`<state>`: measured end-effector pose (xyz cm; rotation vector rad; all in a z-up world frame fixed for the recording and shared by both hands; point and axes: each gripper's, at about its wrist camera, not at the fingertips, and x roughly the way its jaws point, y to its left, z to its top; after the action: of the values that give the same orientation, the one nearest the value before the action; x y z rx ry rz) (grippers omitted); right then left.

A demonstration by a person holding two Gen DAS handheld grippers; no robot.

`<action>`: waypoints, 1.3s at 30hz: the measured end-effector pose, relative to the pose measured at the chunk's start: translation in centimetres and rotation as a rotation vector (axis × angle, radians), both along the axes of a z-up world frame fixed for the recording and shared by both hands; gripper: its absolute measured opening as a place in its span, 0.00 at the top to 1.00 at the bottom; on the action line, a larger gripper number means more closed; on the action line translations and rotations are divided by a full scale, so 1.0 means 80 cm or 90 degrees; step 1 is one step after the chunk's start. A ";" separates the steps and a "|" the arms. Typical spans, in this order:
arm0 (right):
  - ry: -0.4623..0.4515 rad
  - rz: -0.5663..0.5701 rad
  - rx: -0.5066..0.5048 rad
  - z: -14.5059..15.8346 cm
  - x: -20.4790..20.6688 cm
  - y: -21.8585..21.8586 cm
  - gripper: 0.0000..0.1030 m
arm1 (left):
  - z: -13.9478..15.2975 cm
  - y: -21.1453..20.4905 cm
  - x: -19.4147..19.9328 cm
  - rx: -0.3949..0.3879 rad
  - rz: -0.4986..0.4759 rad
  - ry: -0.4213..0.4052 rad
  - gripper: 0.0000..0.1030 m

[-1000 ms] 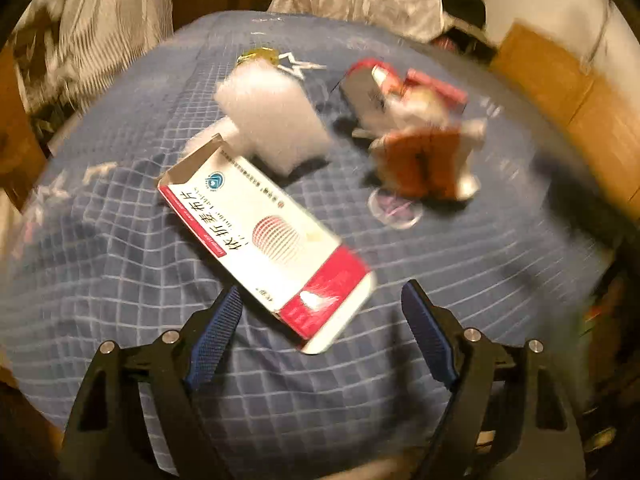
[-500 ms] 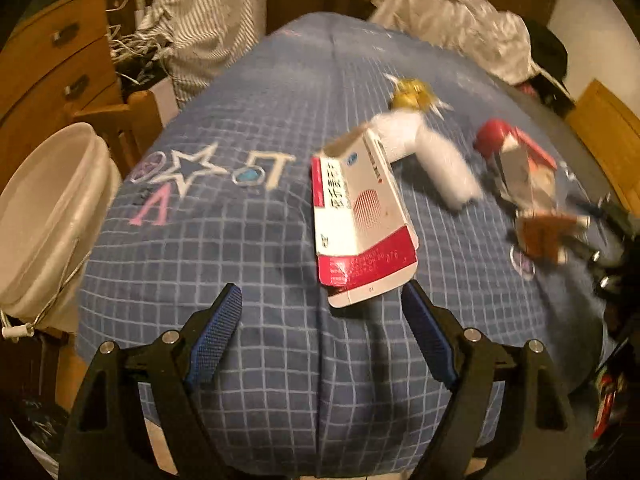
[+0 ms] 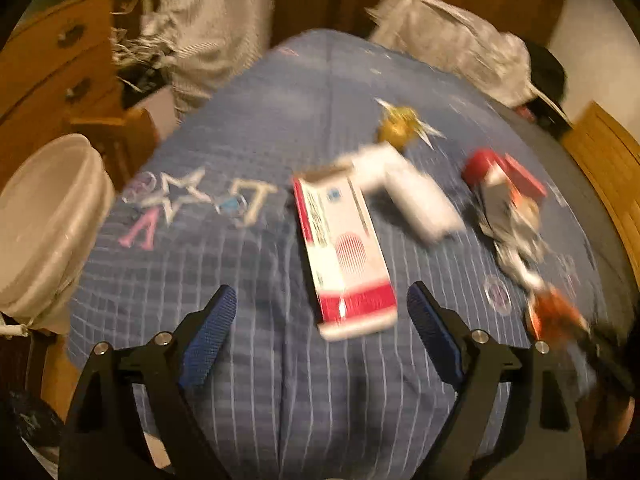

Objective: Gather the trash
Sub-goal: 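Grasp the white medicine box with the left tool while the right tool grasps the orange paper bag, then carry the medicine box and paper bag to the white bucket with both tools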

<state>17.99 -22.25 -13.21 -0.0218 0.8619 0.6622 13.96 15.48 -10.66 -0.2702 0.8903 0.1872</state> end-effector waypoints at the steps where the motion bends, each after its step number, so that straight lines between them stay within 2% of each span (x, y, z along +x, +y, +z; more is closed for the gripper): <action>1: 0.001 0.002 -0.002 0.000 0.001 0.000 0.85 | 0.000 -0.005 0.012 0.022 0.006 -0.005 0.10; 2: -0.001 0.006 -0.004 0.001 0.002 0.002 0.75 | -0.002 -0.009 0.025 0.046 0.010 0.000 0.10; 3: -0.002 0.020 -0.008 0.005 0.002 0.005 0.57 | -0.011 -0.012 0.040 0.067 0.024 0.017 0.10; 5: -0.003 0.045 -0.021 0.007 0.001 0.012 0.39 | -0.020 -0.011 0.052 0.074 0.033 0.029 0.10; 8: 0.004 0.061 -0.041 -0.001 0.005 0.020 0.38 | -0.031 -0.014 0.069 0.085 0.043 0.045 0.10; 10: 0.010 0.052 -0.048 -0.010 0.009 0.021 0.42 | -0.038 -0.017 0.076 0.093 0.048 0.058 0.10; 12: 0.015 0.035 -0.039 -0.016 0.013 0.017 0.55 | -0.045 -0.018 0.082 0.102 0.054 0.066 0.10; 14: 0.012 0.016 -0.029 -0.018 0.016 0.012 0.56 | -0.053 -0.016 0.086 0.104 0.056 0.077 0.27; 16: 0.007 0.005 -0.023 -0.020 0.014 0.008 0.58 | -0.058 -0.014 0.082 0.095 0.063 0.074 0.31; 17: 0.000 0.000 -0.024 -0.019 0.011 0.008 0.59 | -0.057 -0.016 0.080 0.098 0.061 0.071 0.40; 18: -0.011 -0.008 -0.029 -0.019 0.006 0.009 0.80 | -0.057 -0.019 0.077 0.098 0.053 0.064 0.46; 19: -0.014 -0.008 -0.034 -0.020 0.005 0.010 0.91 | -0.055 -0.021 0.073 0.098 0.049 0.058 0.50; 23: -0.040 -0.022 -0.048 -0.024 -0.008 0.012 0.91 | -0.052 -0.029 0.057 0.104 0.045 0.039 0.53; 28: -0.076 -0.058 -0.032 -0.011 -0.020 -0.001 0.91 | -0.034 -0.039 0.020 0.115 0.033 0.003 0.53; 31: -0.125 -0.091 -0.019 0.013 -0.031 -0.008 0.91 | -0.008 -0.055 -0.001 0.116 0.018 -0.038 0.53; 39: -0.264 -0.170 -0.008 0.090 -0.063 -0.014 0.91 | 0.074 -0.140 -0.034 0.113 -0.066 -0.164 0.53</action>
<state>12.97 -23.40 -5.99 -0.0530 0.4568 0.3814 11.24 4.29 -4.76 -0.0802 0.6250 0.1308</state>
